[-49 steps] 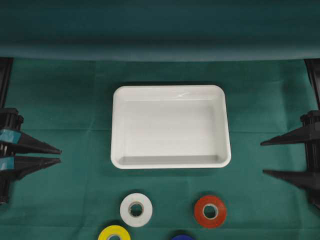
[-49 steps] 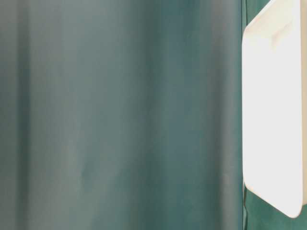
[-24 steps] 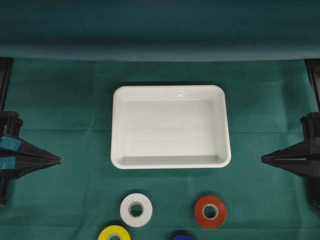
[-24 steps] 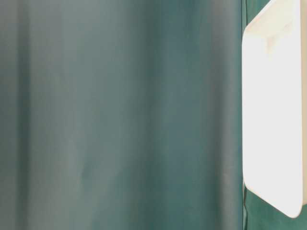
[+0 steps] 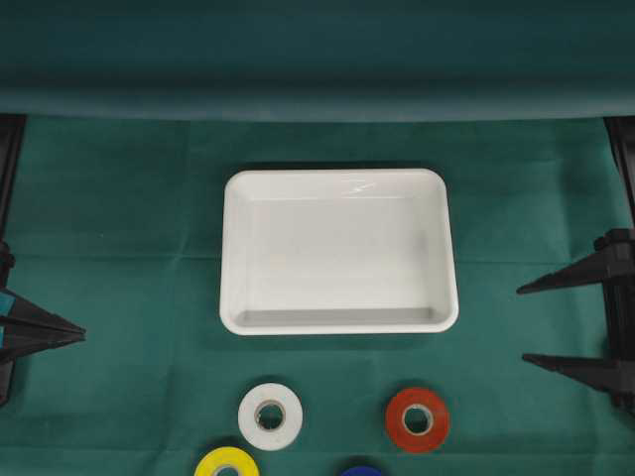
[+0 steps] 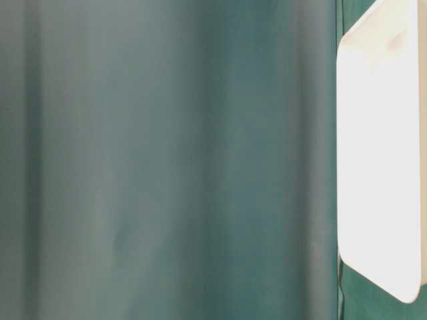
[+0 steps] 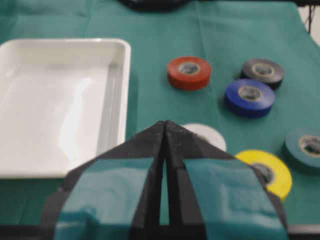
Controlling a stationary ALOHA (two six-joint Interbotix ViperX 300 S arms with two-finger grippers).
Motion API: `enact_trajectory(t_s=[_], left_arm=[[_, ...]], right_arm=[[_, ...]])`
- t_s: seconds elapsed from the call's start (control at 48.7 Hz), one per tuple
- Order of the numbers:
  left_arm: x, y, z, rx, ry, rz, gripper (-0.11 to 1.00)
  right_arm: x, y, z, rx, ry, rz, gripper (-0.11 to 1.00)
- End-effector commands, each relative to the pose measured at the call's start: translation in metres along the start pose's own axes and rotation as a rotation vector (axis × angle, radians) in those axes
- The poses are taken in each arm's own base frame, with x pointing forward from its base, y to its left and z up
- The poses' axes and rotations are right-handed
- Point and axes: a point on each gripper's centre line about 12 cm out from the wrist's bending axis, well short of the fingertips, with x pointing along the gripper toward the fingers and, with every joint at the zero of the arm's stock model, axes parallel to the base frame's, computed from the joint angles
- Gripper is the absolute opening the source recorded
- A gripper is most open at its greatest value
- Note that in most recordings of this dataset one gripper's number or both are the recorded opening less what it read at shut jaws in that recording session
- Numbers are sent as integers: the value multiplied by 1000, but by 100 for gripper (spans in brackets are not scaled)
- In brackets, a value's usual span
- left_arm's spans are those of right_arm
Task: Put the tape into the white case with the right arm.
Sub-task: 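Raise the right gripper and open it above the tape rolls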
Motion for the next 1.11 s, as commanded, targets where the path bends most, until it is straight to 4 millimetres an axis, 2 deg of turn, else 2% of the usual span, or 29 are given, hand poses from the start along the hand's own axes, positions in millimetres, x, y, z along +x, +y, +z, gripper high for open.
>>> enact_trajectory(t_s=[0.0,0.041,0.123,0.287,0.472,0.759,1.088], left_arm=[[-2,0,1,0,2,-2,0],[-3,0,-2,0,12,-2,0],[-7,0,-13,-1,55,-3,0],[-10,0,-31,-10,143,-4,0],[-9,0,-32,-30,144,-2,0],[-9,0,-33,-30,143,-2,0],[-9,0,-33,-31,143,-1,0]], right_arm=[[1,0,3,-3,3,-1,64],[2,0,0,-1,28,-2,70],[3,-1,-8,-1,104,-4,65],[5,-1,-23,2,287,-8,65],[3,-1,-30,0,376,-11,64],[1,-1,-34,0,388,-11,64],[11,-1,-37,-2,408,-7,64]])
